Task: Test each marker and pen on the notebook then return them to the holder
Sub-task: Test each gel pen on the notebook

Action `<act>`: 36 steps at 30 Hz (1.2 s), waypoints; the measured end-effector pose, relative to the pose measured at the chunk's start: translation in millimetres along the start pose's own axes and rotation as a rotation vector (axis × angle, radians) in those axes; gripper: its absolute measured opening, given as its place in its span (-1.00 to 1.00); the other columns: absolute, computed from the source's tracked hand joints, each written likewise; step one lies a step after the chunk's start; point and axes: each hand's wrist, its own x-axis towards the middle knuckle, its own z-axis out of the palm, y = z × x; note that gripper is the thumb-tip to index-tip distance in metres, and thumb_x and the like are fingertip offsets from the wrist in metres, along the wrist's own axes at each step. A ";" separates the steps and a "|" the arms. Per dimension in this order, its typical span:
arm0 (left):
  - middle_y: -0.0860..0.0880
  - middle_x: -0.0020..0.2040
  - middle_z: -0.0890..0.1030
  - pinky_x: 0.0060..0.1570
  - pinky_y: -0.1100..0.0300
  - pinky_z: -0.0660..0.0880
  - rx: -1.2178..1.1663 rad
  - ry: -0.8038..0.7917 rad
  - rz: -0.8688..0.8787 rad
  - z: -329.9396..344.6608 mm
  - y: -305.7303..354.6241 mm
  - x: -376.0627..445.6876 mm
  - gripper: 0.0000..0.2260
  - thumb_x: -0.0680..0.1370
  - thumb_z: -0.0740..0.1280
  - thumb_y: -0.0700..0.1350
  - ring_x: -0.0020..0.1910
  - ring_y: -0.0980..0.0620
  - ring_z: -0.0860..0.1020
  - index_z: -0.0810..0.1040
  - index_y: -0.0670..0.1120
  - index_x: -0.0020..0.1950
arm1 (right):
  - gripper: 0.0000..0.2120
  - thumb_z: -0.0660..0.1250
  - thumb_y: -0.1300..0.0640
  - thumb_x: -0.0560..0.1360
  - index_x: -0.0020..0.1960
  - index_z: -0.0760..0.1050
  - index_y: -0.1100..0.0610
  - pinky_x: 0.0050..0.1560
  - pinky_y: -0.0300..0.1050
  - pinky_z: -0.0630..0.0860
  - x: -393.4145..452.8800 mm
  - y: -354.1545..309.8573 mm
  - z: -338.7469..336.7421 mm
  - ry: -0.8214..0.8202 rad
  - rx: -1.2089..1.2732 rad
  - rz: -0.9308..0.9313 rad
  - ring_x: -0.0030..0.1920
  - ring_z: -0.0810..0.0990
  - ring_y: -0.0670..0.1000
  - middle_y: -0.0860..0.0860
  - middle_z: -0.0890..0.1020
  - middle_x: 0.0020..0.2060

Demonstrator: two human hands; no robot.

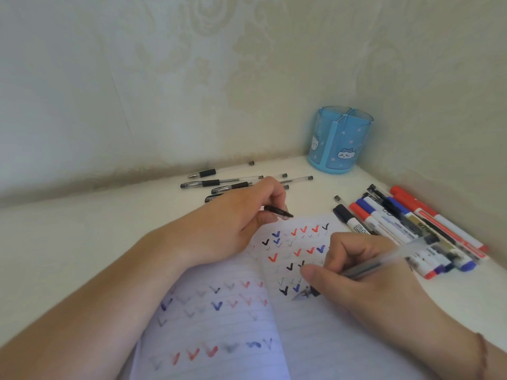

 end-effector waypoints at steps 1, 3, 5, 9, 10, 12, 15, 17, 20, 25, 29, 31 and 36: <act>0.10 0.00 0.60 0.07 0.03 0.50 0.018 0.007 -0.001 0.3 0.0 -0.1 -0.88 0.64 0.20 -0.18 0.05 0.09 0.57 0.36 0.05 0.07 | -0.63 0.55 0.23 0.34 -0.46 0.38 0.25 -0.53 -0.28 0.18 0.2 1.3 1.5 0.006 -0.019 -0.003 -0.53 0.29 -0.08 0.06 0.45 -0.60; 0.07 -0.04 0.59 0.01 -0.01 0.49 0.052 0.018 -0.003 1.2 1.5 0.1 -0.89 0.63 0.23 -0.16 0.00 0.02 0.57 0.37 0.06 0.06 | -0.61 0.56 0.17 0.34 -0.44 0.38 0.25 -0.51 -0.24 0.18 -0.2 2.8 2.9 0.002 -0.040 0.000 -0.52 0.30 -0.06 0.09 0.46 -0.58; 0.06 -0.06 0.59 -0.01 0.01 0.48 0.081 0.023 0.007 2.1 3.4 0.8 -0.88 0.62 0.24 -0.15 0.00 0.02 0.57 0.36 0.07 0.05 | -0.64 0.51 0.08 0.30 -0.44 0.38 0.23 -0.50 -0.20 0.19 -0.4 3.5 3.0 -0.008 -0.062 0.003 -0.51 0.30 -0.06 0.12 0.46 -0.57; 0.07 -0.06 0.57 -0.03 0.13 0.41 0.115 0.016 0.018 3.3 5.3 1.4 -0.90 0.63 0.24 -0.13 -0.02 0.06 0.53 0.35 0.06 0.04 | -0.62 0.55 0.16 0.33 -0.46 0.38 0.19 -0.50 -0.20 0.19 0.1 3.7 3.4 -0.044 -0.077 0.010 -0.52 0.29 -0.08 0.00 0.46 -0.59; 0.07 -0.07 0.57 -0.04 0.15 0.40 0.116 0.015 0.020 3.2 5.4 1.2 -0.90 0.63 0.24 -0.12 -0.04 0.06 0.52 0.35 0.06 0.04 | -0.61 0.55 0.19 0.34 -0.48 0.37 0.18 -0.51 -0.19 0.19 -0.1 3.2 3.8 -0.052 -0.080 0.017 -0.53 0.29 -0.08 -0.01 0.46 -0.60; 0.08 -0.07 0.57 -0.06 0.18 0.40 0.119 0.014 0.021 2.9 6.1 0.8 -0.91 0.63 0.23 -0.11 -0.07 0.08 0.51 0.34 0.07 0.04 | -0.62 0.53 0.14 0.31 -0.49 0.36 0.17 -0.50 -0.16 0.18 0.0 2.3 3.9 -0.055 -0.092 0.010 -0.53 0.29 -0.05 0.06 0.45 -0.59; 0.10 -0.05 0.58 -0.09 0.24 0.40 0.127 0.015 0.007 2.6 6.3 0.2 -0.89 0.64 0.22 -0.09 -0.09 0.12 0.50 0.32 0.11 0.04 | -0.63 0.47 0.01 0.26 -0.46 0.36 0.20 -0.47 -0.09 0.19 0.2 2.8 2.6 -0.064 -0.093 0.017 -0.50 0.30 0.02 0.16 0.45 -0.55; 0.10 -0.05 0.59 -0.08 0.24 0.42 0.127 0.008 -0.001 2.7 6.3 0.0 -0.88 0.64 0.22 -0.09 -0.05 0.12 0.52 0.31 0.13 0.04 | -0.63 0.50 0.08 0.31 -0.46 0.36 0.19 -0.47 -0.09 0.19 0.3 2.8 2.1 -0.055 -0.085 0.020 -0.50 0.31 0.01 0.07 0.48 -0.57; 0.13 -0.04 0.60 -0.04 0.21 0.45 0.113 0.003 -0.008 3.1 6.9 -0.1 -0.84 0.64 0.21 -0.13 0.01 0.16 0.56 0.30 0.14 0.04 | -0.62 0.48 0.23 0.38 -0.47 0.34 0.16 -0.46 -0.09 0.19 0.5 4.2 2.7 -0.042 -0.089 0.011 -0.50 0.30 0.00 -0.05 0.50 -0.59; 0.20 0.01 0.67 0.01 0.43 0.40 -0.042 0.021 -0.045 3.0 8.4 0.7 -0.86 0.64 0.22 -0.16 0.02 0.37 0.57 0.37 0.08 0.11 | -0.63 0.60 -0.01 0.26 -0.42 0.48 0.18 -0.55 -0.29 0.21 7.0 -2.7 -7.5 0.069 0.125 -0.031 -0.57 0.31 -0.08 0.01 0.48 -0.59; 0.23 -0.04 0.69 0.03 0.52 0.36 -0.173 0.116 -0.074 0.3 8.6 2.5 -0.88 0.61 0.30 -0.17 0.03 0.33 0.60 0.46 0.07 0.04 | -0.78 0.58 0.00 0.19 -0.29 0.64 0.10 -0.54 -0.24 0.30 16.5 -3.1 -29.7 0.133 0.327 -0.038 -0.51 0.44 0.04 0.08 0.57 -0.48; 0.17 -0.12 0.70 0.00 0.48 0.40 -0.193 0.141 -0.066 0.6 9.6 3.1 -0.90 0.60 0.30 -0.17 -0.06 0.24 0.64 0.47 0.04 0.01 | -0.90 0.37 0.21 0.31 -0.29 0.65 0.08 -0.53 -0.23 0.30 18.2 -0.5 -35.5 0.157 0.358 -0.035 -0.50 0.47 0.08 0.12 0.59 -0.45; 0.15 -0.17 0.65 -0.08 0.29 0.50 -0.161 0.129 -0.039 1.9 13.0 2.2 -0.86 0.60 0.30 -0.17 -0.17 0.14 0.62 0.47 0.09 0.01 | -0.76 0.39 0.33 0.36 -0.35 0.57 0.01 -0.56 -0.25 0.30 16.8 -5.3 -30.9 0.187 0.351 -0.023 -0.53 0.47 0.08 0.14 0.62 -0.43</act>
